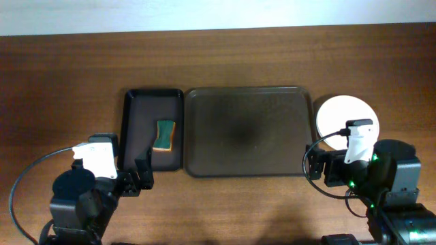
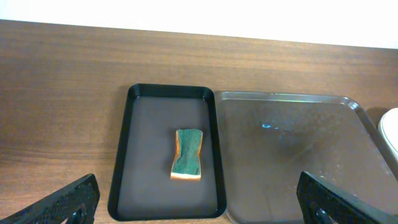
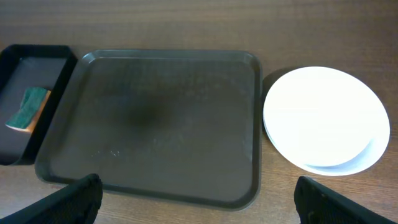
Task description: Clean dirty plates on tray and stack at the side
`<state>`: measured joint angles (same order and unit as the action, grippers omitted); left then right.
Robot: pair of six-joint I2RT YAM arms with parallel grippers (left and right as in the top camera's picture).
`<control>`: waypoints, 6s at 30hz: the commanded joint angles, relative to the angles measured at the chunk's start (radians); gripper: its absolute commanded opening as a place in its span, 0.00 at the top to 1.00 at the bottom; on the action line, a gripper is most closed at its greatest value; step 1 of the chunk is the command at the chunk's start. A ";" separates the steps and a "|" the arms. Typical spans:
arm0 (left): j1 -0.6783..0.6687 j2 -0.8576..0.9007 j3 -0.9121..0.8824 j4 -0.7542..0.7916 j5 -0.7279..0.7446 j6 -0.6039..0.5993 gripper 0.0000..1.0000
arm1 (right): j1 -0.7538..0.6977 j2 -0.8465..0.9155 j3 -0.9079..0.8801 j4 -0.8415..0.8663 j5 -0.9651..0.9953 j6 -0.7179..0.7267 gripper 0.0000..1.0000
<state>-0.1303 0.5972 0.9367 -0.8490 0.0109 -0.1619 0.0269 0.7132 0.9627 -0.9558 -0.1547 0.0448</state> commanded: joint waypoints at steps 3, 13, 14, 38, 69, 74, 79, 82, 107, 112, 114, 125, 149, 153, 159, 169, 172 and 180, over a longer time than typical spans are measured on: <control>0.000 -0.002 -0.011 -0.001 -0.010 -0.008 0.00 | 0.006 0.040 -0.006 0.002 0.013 -0.008 0.01; 0.000 -0.002 -0.011 -0.001 -0.010 -0.008 0.00 | 0.006 -0.045 -0.011 0.002 0.036 -0.050 0.01; 0.000 -0.002 -0.011 -0.001 -0.011 -0.009 0.01 | 0.006 -0.073 -0.011 0.003 0.036 -0.075 0.01; 0.000 -0.002 -0.011 -0.001 -0.010 -0.009 0.01 | 0.050 -0.657 -0.588 0.663 0.032 -0.142 0.01; 0.000 -0.002 -0.011 -0.001 -0.010 -0.008 0.00 | 0.011 -0.710 -0.957 0.891 0.009 -0.168 0.01; 0.000 -0.002 -0.011 -0.001 -0.010 -0.008 0.00 | 0.011 -0.710 -0.957 0.891 0.009 -0.168 0.01; 0.000 -0.002 -0.011 -0.001 -0.010 -0.009 0.01 | 0.011 -0.710 -0.957 0.891 0.009 -0.168 0.01; 0.000 -0.002 -0.011 -0.001 -0.010 -0.008 0.01 | 0.011 -0.710 -0.957 0.891 0.009 -0.168 0.01; 0.077 -0.323 -0.483 0.371 -0.016 0.009 0.00 | 0.011 -0.710 -0.957 0.891 0.009 -0.168 0.01; 0.081 -0.469 -0.693 0.603 -0.018 0.010 0.01 | 0.011 -0.710 -0.957 0.891 0.009 -0.168 0.01; 0.081 -0.513 -0.772 0.714 -0.019 0.010 0.00 | 0.011 -0.710 -0.957 0.891 0.009 -0.168 0.01; 0.081 -0.587 -0.929 0.917 -0.139 0.010 0.01 | 0.011 -0.710 -0.957 0.891 0.009 -0.168 0.01; 0.081 -0.592 -0.928 0.772 -0.076 0.028 0.00 | 0.011 -0.710 -0.957 0.891 0.009 -0.168 0.01; 0.081 -0.592 -0.928 0.772 -0.076 0.028 0.00 | 0.011 -0.710 -0.957 0.891 0.009 -0.168 0.01; 0.081 -0.592 -0.928 0.772 -0.076 0.028 0.01 | 0.011 -0.710 -0.957 0.891 0.009 -0.168 0.01; 0.081 -0.592 -0.928 0.772 -0.076 0.028 0.01 | 0.011 -0.710 -0.957 0.891 0.009 -0.168 0.01; 0.081 -0.592 -0.928 0.772 -0.075 0.028 0.01 | 0.011 -0.710 -0.957 0.891 0.009 -0.168 0.01; 0.081 -0.592 -0.928 0.772 -0.075 0.028 0.01 | 0.011 -0.710 -0.957 0.891 0.009 -0.168 0.01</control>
<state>-0.0536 0.0154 0.0124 -0.0750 -0.0788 -0.1501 0.0444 0.0120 0.0105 -0.0605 -0.1326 -0.1204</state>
